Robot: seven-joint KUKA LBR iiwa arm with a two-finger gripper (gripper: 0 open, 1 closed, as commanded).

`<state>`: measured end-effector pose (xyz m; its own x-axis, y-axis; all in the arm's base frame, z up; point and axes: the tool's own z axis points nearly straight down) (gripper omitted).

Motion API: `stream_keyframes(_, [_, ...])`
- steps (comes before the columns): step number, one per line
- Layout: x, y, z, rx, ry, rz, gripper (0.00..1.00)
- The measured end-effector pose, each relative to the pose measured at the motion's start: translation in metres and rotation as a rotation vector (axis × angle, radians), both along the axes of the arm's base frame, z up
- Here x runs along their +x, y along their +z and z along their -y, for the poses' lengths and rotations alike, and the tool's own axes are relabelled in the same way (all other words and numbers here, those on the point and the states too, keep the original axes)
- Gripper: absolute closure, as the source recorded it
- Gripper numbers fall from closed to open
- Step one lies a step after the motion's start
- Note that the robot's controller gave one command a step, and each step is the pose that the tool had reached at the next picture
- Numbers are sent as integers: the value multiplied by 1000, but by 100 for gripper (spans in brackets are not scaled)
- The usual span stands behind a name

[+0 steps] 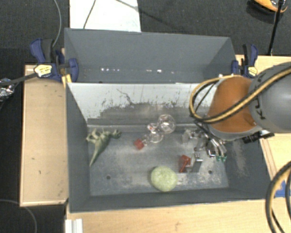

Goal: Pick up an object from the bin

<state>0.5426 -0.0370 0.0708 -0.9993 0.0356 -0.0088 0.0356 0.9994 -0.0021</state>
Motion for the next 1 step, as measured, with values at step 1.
stream_keyframes(1, [0,1,-2,2,-10,0,0])
